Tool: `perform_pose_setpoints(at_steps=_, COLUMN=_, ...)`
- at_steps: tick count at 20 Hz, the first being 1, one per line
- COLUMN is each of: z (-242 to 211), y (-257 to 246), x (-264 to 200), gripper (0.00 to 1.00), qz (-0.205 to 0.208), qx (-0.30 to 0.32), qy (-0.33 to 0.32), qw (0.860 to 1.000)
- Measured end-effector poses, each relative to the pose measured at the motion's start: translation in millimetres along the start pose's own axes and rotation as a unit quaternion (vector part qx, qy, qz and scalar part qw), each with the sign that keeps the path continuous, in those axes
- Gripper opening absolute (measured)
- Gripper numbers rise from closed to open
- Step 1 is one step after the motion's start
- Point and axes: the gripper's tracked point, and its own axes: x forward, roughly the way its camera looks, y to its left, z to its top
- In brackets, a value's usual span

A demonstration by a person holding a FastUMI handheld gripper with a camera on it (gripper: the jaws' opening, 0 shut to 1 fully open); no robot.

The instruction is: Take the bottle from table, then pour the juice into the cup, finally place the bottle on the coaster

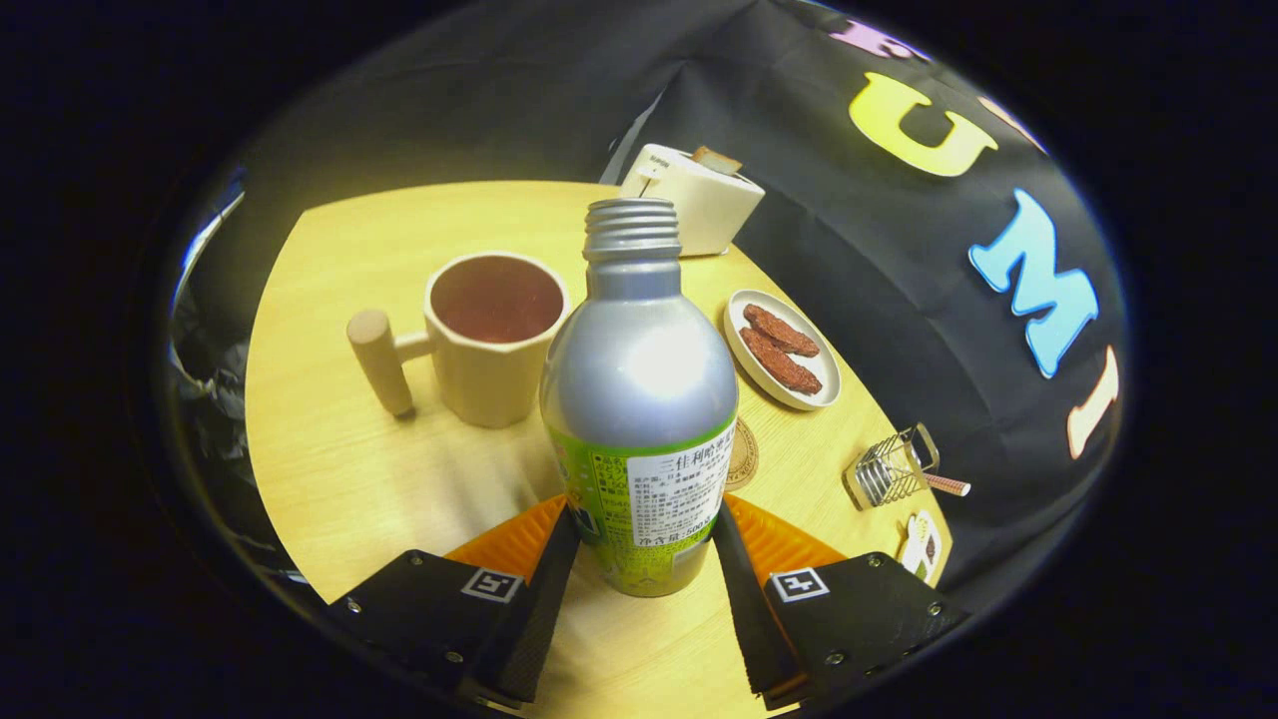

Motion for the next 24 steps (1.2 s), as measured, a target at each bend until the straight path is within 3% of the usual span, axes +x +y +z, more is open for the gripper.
perform_pose_setpoints(at_steps=16, z=44.3, y=-45.9, x=25.8, gripper=0.75, qz=-0.020, qx=0.123, qy=-0.097, qw=0.988)
perform_pose_setpoints(at_steps=24, z=54.4, y=-76.1, x=47.5, gripper=0.75, qz=-0.033, qx=0.185, qy=-0.126, qw=0.974)
